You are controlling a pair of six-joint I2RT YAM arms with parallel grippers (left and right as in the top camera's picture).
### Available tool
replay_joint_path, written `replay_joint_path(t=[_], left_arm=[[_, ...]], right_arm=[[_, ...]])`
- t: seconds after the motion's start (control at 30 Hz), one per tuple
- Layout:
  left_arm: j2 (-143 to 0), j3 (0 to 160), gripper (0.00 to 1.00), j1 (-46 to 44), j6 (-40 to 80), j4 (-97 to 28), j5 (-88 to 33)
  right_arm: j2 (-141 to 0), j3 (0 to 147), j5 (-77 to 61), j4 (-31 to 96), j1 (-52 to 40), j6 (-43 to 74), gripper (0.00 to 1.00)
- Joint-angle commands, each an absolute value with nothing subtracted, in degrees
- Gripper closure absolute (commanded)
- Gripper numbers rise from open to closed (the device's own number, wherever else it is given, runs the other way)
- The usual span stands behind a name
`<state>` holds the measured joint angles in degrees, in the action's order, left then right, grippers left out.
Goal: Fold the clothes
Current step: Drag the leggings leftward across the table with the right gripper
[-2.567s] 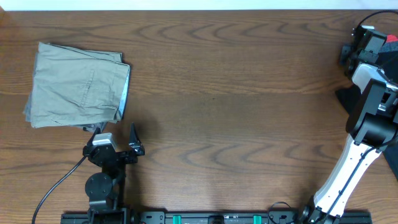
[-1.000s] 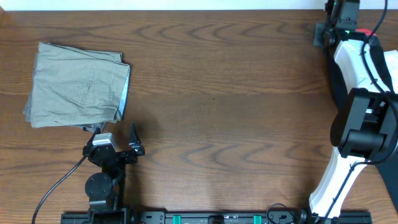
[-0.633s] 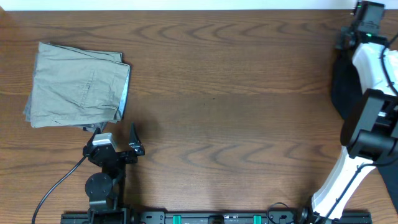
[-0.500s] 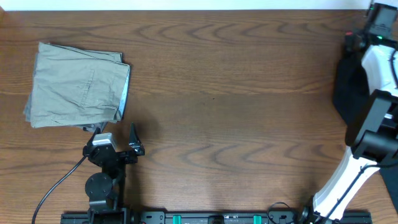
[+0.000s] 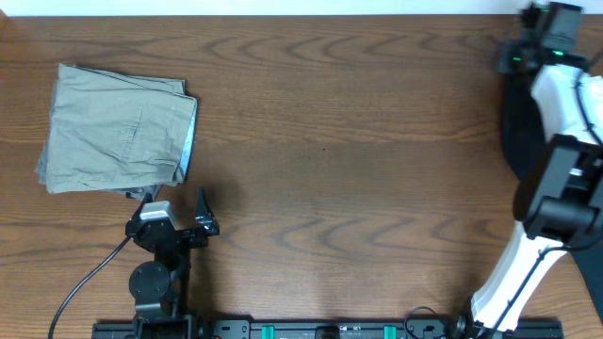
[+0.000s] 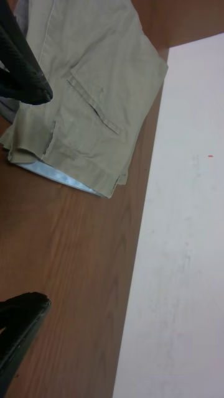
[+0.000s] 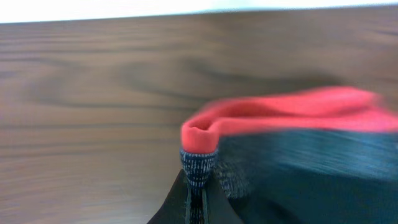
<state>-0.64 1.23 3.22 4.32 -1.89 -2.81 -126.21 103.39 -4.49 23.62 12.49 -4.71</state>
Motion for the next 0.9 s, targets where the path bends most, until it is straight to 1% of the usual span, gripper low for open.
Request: replay_joint_path(t=[0.0,0.1,0.4,0.53,0.7,0.87], left_arm=[[-0.6,0.25,0.02,3.46,4.6,-4.01,-1.89],[-0.6,0.25,0.02,3.46,4.6,-4.01,-1.89],[-0.6,0.25,0.02,3.46,4.6,-3.99,-1.89],[-0.6,0.25,0.02,3.46,4.6,-4.01,-1.89],[-0.6,0.25,0.02,3.46,4.6,-4.01,-1.89],[-0.6,0.25,0.02,3.46,4.6,-3.99,-1.87]], right_arm=[[-124.05,104.2,-17.89,23.68,6.42,-1.74,0.99],[-124.05,104.2,-19.94,24.29,1.26,0.1,0.99],[-124.05,104.2,-20.29,24.71,-14.5,3.97,0.99],[-124.05,104.2,-25.15,24.64,-20.14,6.07,0.99],[-124.05,104.2,-25.36,24.67,-26.61,9.13,0.99],[-124.05,104.2,-25.56,24.69,-32.16,9.45,0.99]])
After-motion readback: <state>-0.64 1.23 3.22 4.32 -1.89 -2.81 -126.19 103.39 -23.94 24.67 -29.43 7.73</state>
